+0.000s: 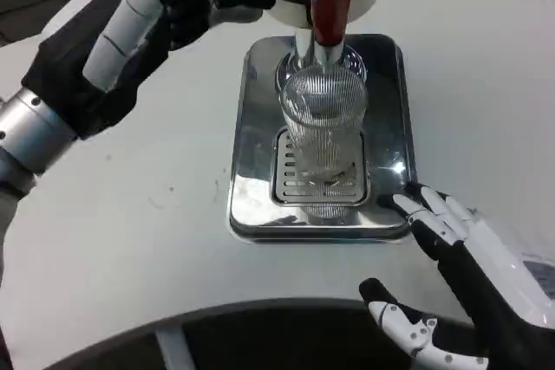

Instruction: Grasp the cup under the faucet to collect the drink, then remove the cup.

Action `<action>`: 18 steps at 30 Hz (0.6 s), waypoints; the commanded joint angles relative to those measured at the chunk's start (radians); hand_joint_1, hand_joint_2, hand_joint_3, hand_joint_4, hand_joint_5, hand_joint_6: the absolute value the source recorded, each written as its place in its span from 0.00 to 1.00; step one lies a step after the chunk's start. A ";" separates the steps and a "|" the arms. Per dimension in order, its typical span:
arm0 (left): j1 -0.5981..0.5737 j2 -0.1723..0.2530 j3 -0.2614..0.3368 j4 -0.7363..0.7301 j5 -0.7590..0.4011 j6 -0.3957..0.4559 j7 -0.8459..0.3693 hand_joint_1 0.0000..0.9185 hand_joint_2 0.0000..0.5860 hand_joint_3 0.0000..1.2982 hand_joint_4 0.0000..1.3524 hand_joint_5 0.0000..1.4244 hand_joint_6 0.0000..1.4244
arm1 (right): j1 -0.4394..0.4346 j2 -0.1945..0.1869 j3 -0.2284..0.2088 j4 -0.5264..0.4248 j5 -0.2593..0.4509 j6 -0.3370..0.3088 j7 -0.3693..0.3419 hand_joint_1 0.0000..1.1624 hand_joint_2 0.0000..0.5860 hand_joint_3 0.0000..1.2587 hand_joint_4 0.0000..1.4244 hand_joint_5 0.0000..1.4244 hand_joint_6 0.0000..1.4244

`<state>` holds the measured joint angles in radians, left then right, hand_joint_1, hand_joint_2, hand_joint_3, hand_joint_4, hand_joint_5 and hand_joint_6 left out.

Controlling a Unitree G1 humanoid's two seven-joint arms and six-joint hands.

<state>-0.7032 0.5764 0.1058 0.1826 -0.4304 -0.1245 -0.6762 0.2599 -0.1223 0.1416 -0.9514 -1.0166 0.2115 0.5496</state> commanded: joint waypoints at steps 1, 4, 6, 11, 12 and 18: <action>-0.046 -0.003 0.016 -0.031 -0.024 0.077 -0.034 0.00 0.15 0.11 0.08 0.17 0.14 | 0.014 0.007 0.000 -0.028 -0.002 0.003 0.012 0.32 0.72 0.09 0.00 0.00 0.00; -0.077 -0.018 0.014 -0.030 -0.011 0.101 -0.030 0.00 0.15 0.11 0.08 0.17 0.14 | 0.023 0.003 -0.004 -0.035 0.001 0.000 0.012 0.32 0.72 0.09 0.00 0.00 0.00; -0.093 -0.026 0.012 -0.026 0.001 0.107 -0.027 0.00 0.15 0.11 0.08 0.17 0.14 | 0.026 0.002 -0.006 -0.040 0.003 0.001 0.014 0.32 0.72 0.09 0.00 0.00 0.00; -0.153 -0.052 -0.006 0.016 0.037 0.125 -0.023 0.00 0.15 0.11 0.08 0.17 0.14 | 0.035 -0.002 -0.016 -0.051 0.014 0.000 0.013 0.32 0.72 0.09 0.00 0.00 0.00; -0.160 -0.055 -0.007 0.022 0.042 0.127 -0.025 0.00 0.15 0.11 0.08 0.17 0.14 | 0.037 -0.002 -0.018 -0.053 0.016 -0.001 0.013 0.32 0.72 0.09 0.00 0.00 0.00; -0.219 -0.101 -0.036 0.102 0.076 0.152 -0.036 0.00 0.16 0.11 0.08 0.17 0.13 | 0.058 -0.007 -0.030 -0.064 0.028 -0.006 0.009 0.32 0.72 0.09 0.00 0.00 0.00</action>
<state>-0.8937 0.4943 0.0908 0.2448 -0.3793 0.0130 -0.7038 0.2984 -0.1279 0.1180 -0.9950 -0.9968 0.2141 0.5556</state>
